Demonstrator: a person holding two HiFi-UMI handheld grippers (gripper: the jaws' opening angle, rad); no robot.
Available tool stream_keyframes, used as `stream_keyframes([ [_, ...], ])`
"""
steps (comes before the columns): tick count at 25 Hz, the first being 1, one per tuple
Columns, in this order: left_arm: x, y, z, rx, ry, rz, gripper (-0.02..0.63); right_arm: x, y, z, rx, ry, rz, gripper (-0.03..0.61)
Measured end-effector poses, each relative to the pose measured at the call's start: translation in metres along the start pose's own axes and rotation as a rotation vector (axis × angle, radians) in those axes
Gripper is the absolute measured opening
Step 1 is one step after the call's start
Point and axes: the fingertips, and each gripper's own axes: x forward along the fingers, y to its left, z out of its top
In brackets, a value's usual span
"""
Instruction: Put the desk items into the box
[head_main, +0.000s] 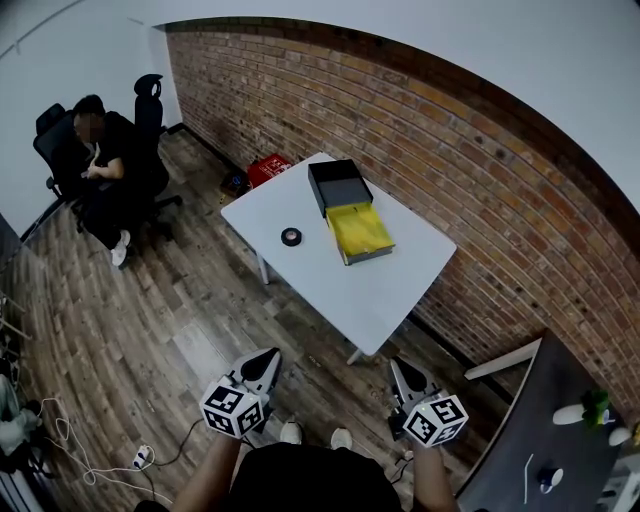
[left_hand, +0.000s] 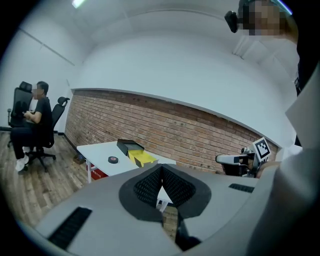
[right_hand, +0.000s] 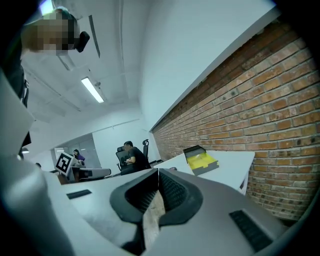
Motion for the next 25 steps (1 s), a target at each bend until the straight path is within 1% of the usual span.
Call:
stream_keyframes([
  [4, -0.007, 0.015, 0.003, 0.000, -0.004, -0.012, 0.014, 0.007, 0.008, -0.008, -0.011, 0.023, -0.036, 0.021],
  [8, -0.020, 0.031, 0.002, -0.009, -0.009, -0.013, 0.014, 0.014, 0.021, -0.014, -0.013, 0.037, -0.045, 0.021],
  [18, -0.052, 0.072, -0.009, -0.038, -0.001, 0.025, 0.014, 0.039, 0.053, -0.022, -0.026, 0.061, -0.028, 0.021],
  [25, -0.053, 0.088, -0.009, -0.046, 0.006, 0.035, 0.014, 0.062, 0.062, -0.023, -0.020, 0.072, -0.006, 0.021],
])
